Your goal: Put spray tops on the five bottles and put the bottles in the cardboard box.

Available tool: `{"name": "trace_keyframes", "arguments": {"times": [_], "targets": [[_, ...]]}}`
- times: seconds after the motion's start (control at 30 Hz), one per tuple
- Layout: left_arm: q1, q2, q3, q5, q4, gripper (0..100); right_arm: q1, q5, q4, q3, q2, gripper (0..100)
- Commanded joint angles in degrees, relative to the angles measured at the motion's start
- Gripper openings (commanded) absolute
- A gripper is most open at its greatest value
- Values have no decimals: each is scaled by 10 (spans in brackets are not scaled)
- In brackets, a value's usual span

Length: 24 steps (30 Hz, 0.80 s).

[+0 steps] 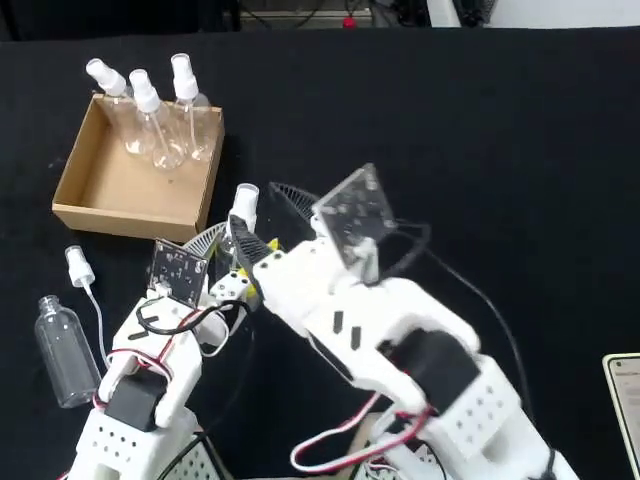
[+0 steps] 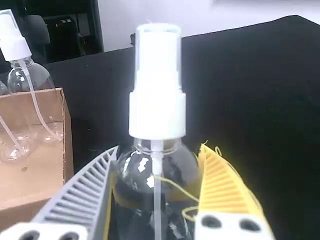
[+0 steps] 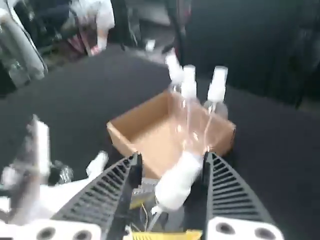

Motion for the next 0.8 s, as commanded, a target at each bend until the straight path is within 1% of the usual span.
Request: {"name": "trace_keyframes", "arguments": {"times": [0.0, 0.07, 0.13, 0.27, 0.33, 0.47, 0.6, 0.67, 0.77], "targets": [[0, -9, -16, 1, -17, 95, 66, 2, 16, -53, -36, 191], [-16, -9, -36, 3, -12, 95, 114, 1, 32, -60, -36, 191], [-51, -9, -59, 4, -12, 95, 150, 1, 52, -59, -29, 191], [-145, -9, -92, 1, -20, 95, 187, 1, 73, -28, -20, 191], [-189, -5, -99, 1, -47, 97, 193, 1, 68, 5, -20, 192], [-262, -4, -99, 0, -105, 98, 192, 1, 2, 95, -20, 191], [-308, -3, -98, -1, -159, 98, 191, 0, -85, 182, -20, 191], [-327, 16, -98, -1, -191, 98, 191, -1, -115, 214, -20, 191], [-345, 84, -99, -1, -254, 98, 191, -1, -145, 248, -20, 191]]}}
